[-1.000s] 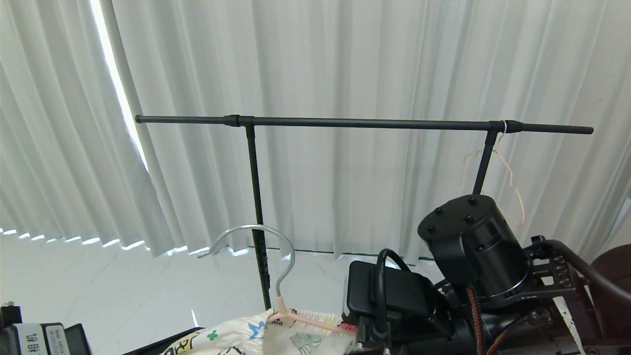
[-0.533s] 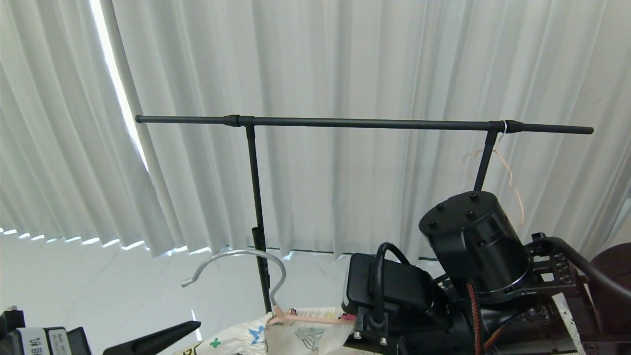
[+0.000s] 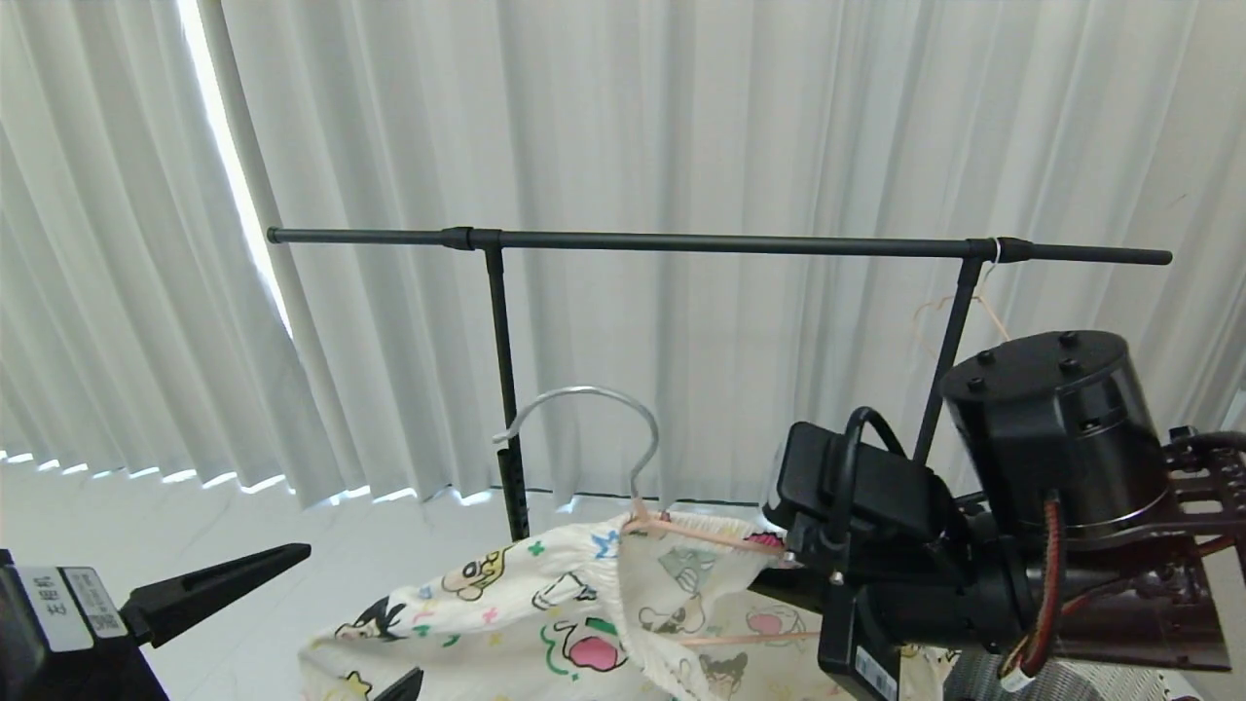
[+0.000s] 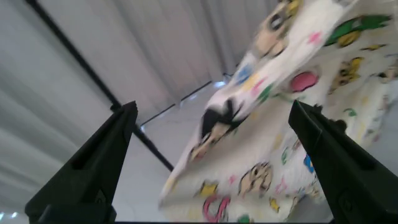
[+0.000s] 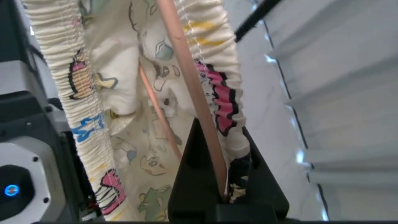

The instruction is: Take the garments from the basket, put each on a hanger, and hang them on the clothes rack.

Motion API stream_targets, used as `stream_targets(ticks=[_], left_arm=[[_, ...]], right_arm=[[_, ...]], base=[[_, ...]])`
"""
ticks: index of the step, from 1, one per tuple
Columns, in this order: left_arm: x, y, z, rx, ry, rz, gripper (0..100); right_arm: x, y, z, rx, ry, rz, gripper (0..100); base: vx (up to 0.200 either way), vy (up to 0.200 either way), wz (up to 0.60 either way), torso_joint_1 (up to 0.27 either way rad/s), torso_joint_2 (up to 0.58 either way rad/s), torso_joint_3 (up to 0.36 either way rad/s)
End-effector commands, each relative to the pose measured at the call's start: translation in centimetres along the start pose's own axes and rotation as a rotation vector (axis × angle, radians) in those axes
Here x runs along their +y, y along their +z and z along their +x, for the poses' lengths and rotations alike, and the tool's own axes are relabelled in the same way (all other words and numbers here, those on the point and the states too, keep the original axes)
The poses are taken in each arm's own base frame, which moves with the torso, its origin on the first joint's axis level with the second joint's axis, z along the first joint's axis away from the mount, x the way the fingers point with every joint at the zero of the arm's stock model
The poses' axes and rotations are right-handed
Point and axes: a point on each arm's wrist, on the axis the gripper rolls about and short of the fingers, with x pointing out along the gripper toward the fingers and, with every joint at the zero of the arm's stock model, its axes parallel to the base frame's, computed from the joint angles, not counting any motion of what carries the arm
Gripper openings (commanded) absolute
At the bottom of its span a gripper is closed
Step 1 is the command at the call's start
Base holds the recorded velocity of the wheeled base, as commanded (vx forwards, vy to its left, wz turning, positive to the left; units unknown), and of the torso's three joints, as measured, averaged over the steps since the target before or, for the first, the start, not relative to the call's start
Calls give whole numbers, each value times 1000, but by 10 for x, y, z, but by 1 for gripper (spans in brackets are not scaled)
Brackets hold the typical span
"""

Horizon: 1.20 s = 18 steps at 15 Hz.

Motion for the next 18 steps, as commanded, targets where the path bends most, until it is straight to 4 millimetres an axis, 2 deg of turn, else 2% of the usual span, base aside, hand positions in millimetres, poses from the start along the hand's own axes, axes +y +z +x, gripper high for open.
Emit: stream_targets(ticks=[1, 3, 4, 7, 10, 11, 14, 18], left_arm=[[11, -4, 1, 36, 111, -38, 100], [12, -17, 9, 123, 131, -47, 100], [11, -20, 18, 166, 77, -48, 100], [9, -31, 40, 286, 11, -62, 100], [10, -33, 48, 321, -3, -147, 100], [9, -35, 47, 322, -18, -153, 0], [9, -36, 46, 325, -22, -154, 0], [21, -59, 40, 427, 99, -218, 0]], right_arm=[[-12, -5, -23, -29, -63, 26, 0], [-19, -8, -33, -37, -96, 44, 0], [-21, -11, -42, -45, -109, 51, 0], [-16, -15, -57, -71, -99, 43, 0], [-10, -20, -73, -85, -61, 33, 0], [-8, -21, -77, -83, -52, 34, 0], [-8, -21, -79, -86, -48, 33, 0], [-12, -23, -80, -81, -71, 48, 0]], base=[[0, 0, 0, 0, 0, 0], [0, 0, 0, 0, 0, 0], [0, 0, 0, 0, 0, 0], [0, 0, 0, 0, 0, 0], [0, 0, 0, 0, 0, 0], [0, 0, 0, 0, 0, 0], [0, 0, 0, 0, 0, 0], [0, 0, 0, 0, 0, 0]])
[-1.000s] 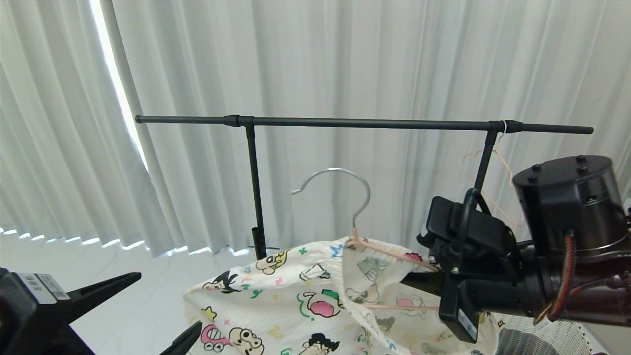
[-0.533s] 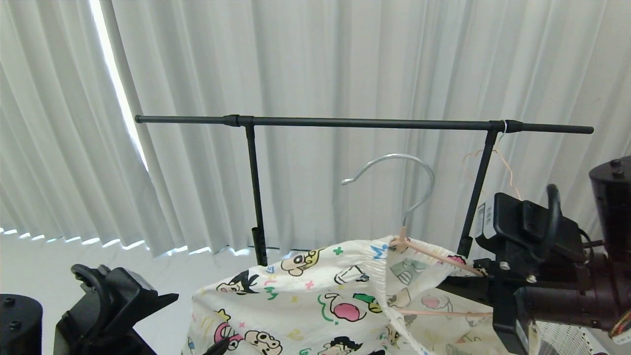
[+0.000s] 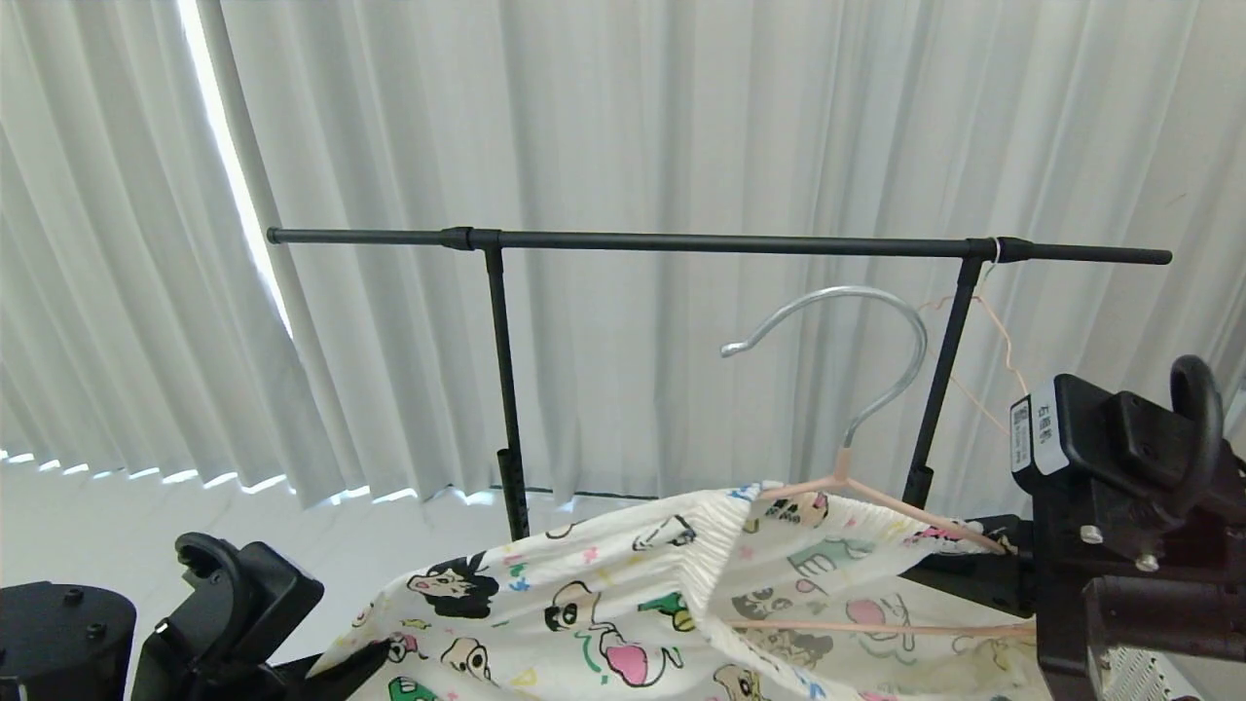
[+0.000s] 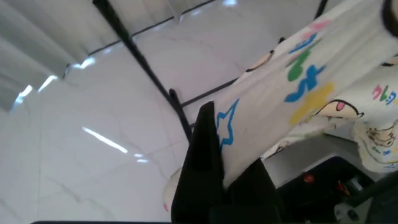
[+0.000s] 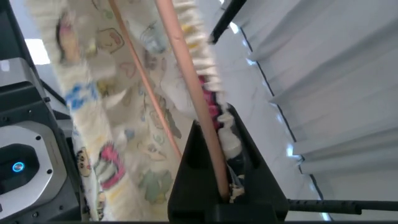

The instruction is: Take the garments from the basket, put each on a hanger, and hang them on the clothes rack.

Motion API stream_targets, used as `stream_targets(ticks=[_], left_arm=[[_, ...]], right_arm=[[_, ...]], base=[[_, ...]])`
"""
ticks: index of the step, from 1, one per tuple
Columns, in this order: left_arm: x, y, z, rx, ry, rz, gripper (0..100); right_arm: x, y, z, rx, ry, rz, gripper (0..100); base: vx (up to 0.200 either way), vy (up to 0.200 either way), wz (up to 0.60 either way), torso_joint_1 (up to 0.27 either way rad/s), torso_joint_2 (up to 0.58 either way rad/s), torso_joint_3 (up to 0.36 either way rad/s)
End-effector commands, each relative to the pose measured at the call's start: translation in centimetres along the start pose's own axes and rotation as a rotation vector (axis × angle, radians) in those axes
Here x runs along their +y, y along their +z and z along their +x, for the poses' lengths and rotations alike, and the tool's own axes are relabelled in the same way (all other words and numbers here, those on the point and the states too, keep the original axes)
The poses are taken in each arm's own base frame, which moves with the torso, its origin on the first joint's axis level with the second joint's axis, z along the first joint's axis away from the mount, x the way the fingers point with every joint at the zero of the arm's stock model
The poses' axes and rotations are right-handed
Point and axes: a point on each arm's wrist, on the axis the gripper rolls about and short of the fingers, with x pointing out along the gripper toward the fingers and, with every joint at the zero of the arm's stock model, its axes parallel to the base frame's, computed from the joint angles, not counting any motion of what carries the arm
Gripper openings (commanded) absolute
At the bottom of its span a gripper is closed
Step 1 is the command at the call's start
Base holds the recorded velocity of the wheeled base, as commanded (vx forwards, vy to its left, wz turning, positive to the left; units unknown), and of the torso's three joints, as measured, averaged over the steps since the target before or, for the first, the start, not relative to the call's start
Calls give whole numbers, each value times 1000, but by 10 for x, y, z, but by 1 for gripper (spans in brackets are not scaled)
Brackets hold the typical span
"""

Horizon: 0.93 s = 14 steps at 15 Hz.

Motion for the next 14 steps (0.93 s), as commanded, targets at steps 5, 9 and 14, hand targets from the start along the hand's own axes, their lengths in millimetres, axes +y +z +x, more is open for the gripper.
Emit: stream_targets(ticks=[5, 9, 14], left_arm=[[8, -19, -4, 49, 71, -53, 0], [9, -18, -12, 0, 85, -57, 100], [12, -1, -33, -177, 124, -60, 100]], right_arm=[[-4, -1, 1, 3, -15, 13, 0], [-6, -1, 0, 4, -30, 17, 0], [-47, -12, -11, 189, -282, 135, 0]], base=[[0, 0, 0, 0, 0, 0], [0, 0, 0, 0, 0, 0], [0, 0, 0, 0, 0, 0]])
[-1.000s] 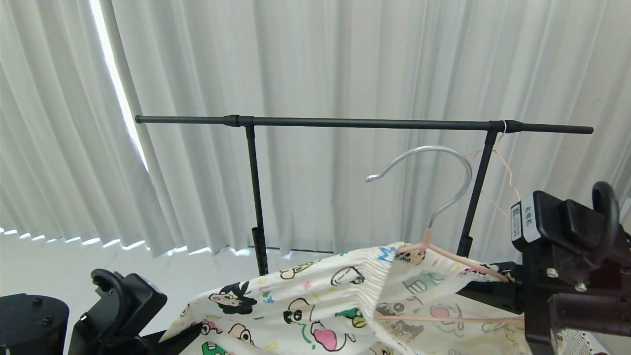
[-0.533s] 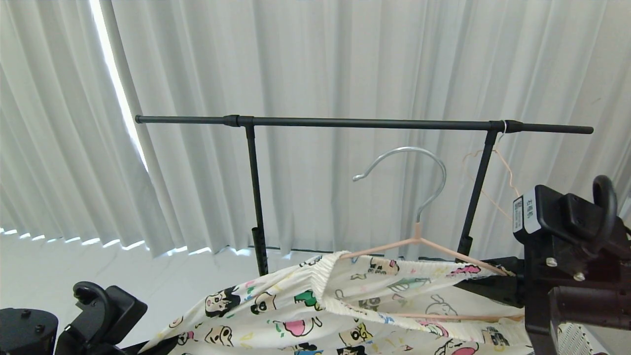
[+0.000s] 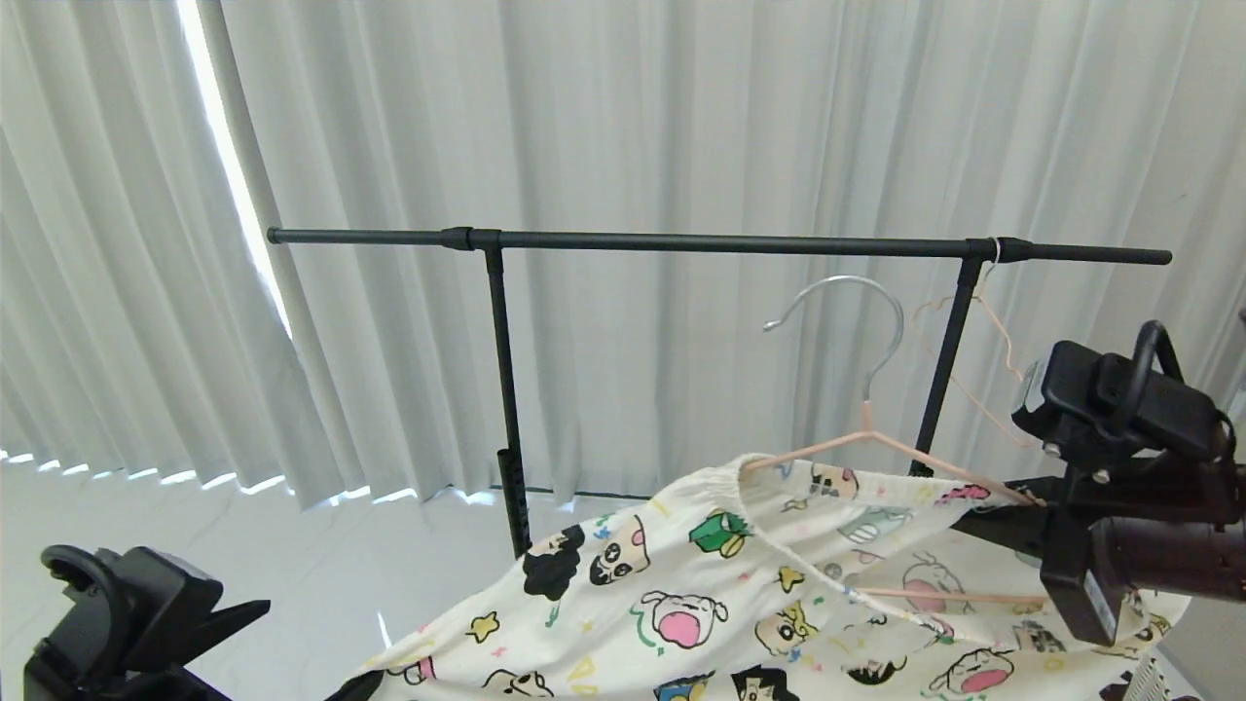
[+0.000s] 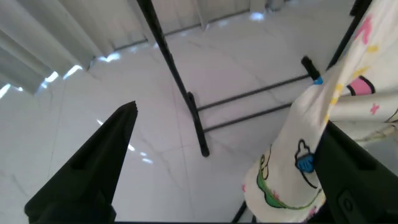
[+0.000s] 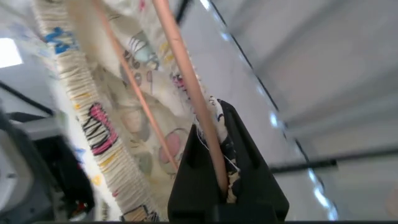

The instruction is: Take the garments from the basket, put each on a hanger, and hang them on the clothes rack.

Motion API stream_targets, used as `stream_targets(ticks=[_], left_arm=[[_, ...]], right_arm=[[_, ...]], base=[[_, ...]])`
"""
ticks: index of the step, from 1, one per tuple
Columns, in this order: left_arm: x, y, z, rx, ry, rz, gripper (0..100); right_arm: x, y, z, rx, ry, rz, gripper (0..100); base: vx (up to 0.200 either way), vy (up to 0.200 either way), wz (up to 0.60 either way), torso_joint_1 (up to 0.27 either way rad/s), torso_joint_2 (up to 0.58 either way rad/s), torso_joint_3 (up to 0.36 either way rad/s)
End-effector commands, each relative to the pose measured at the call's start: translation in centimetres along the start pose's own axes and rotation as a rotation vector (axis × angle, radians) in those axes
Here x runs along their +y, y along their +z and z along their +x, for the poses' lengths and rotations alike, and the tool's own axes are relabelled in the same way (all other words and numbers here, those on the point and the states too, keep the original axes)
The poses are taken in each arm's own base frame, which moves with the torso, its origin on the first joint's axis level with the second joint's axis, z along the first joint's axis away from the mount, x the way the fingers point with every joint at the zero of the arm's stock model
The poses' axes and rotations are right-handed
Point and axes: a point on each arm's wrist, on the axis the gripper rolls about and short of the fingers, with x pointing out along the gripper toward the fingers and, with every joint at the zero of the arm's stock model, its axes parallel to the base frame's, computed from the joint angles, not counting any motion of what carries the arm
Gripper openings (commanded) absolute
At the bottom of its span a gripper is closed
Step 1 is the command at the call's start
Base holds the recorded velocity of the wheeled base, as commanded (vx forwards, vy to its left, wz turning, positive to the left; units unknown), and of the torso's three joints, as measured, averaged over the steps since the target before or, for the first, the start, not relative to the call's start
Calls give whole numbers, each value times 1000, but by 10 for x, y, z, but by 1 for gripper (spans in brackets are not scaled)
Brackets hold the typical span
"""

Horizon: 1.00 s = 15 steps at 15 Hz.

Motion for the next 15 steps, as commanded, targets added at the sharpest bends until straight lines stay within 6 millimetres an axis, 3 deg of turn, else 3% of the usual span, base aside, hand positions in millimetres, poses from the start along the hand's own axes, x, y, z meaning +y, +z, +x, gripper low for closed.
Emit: stream_targets(ticks=[1, 4, 6, 10, 15], left_arm=[[4, 14, -10, -98, 30, -9, 100], [10, 39, -8, -151, 65, -17, 100], [13, 47, -7, -165, 85, -19, 100], [6, 55, -8, -197, 23, 39, 100], [1, 55, -4, -178, -5, 81, 100]], right_arm=[[-25, 2, 2, 93, -102, 66, 0], [-44, 3, 8, 269, -246, 116, 0], [-46, 5, 21, 297, -282, 223, 0], [-35, 25, 34, 146, -269, 393, 0], [-32, 19, 35, 188, -282, 395, 0]], base=[[0, 0, 0, 0, 0, 0], [0, 0, 0, 0, 0, 0], [0, 0, 0, 0, 0, 0], [0, 0, 0, 0, 0, 0], [0, 0, 0, 0, 0, 0]])
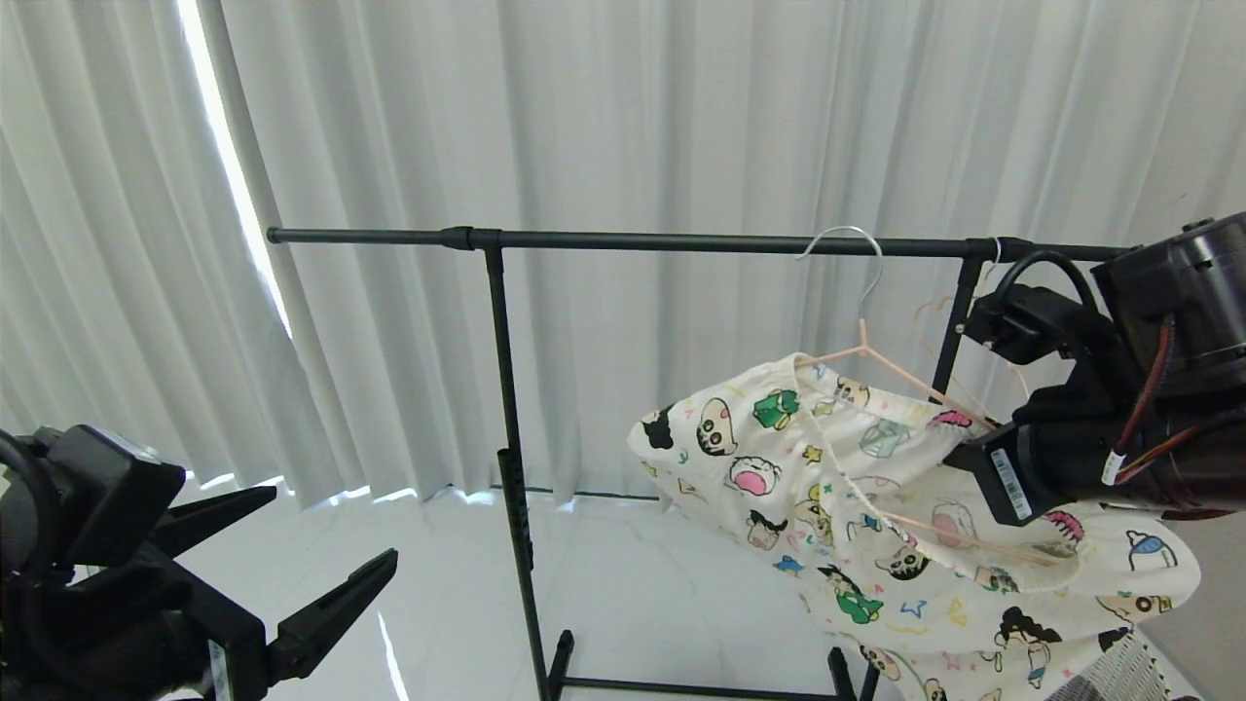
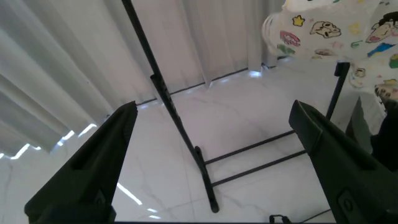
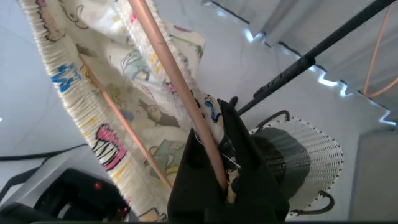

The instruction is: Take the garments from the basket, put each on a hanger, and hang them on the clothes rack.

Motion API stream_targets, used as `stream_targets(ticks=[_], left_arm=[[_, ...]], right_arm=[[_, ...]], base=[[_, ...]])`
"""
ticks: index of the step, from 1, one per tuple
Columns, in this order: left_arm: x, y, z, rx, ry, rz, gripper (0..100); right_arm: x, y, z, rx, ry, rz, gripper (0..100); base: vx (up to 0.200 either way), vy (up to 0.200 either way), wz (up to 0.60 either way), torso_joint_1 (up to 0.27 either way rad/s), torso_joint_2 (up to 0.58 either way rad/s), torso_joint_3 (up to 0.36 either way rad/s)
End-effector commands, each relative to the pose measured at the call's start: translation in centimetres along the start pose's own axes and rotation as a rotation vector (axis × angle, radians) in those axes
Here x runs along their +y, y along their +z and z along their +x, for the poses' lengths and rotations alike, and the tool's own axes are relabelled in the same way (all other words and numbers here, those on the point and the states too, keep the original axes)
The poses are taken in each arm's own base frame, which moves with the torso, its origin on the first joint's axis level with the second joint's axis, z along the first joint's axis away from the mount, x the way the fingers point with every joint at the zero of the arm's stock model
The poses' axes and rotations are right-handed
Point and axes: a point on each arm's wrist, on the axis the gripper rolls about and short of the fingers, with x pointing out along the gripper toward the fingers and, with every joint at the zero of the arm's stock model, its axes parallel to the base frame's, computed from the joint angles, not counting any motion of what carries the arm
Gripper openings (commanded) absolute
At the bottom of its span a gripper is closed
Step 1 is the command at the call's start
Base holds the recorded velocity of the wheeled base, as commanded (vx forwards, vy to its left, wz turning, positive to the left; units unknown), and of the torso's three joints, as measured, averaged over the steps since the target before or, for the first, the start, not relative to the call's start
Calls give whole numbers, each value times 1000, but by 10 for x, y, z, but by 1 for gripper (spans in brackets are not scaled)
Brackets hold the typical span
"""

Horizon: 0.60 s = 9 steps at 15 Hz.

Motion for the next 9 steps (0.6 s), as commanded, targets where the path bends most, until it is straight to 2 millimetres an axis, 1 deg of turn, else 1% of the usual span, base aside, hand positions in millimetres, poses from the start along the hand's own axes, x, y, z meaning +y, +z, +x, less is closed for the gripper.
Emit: stream_targets(ticks=[1, 3, 4, 7, 9], left_arm=[[0, 0, 2, 6, -2, 3, 100], [0, 1, 0, 0, 7, 4, 100], [0, 1, 0, 0, 17, 10, 100], [1, 4, 0, -7, 36, 82, 100], [1, 3, 1, 4, 35, 121, 100]], right_arm=[[-3, -3, 2, 36, -45, 2, 0], [-12, -9, 5, 101, -170, 24, 0], [-13, -10, 8, 111, -212, 64, 0], [-13, 1, 26, 96, -335, 248, 0], [-17, 8, 34, 107, -426, 280, 0]], base=[[0, 0, 0, 0, 0, 0], [0, 0, 0, 0, 0, 0], [0, 0, 0, 0, 0, 0], [0, 0, 0, 0, 0, 0], [0, 0, 0, 0, 0, 0]])
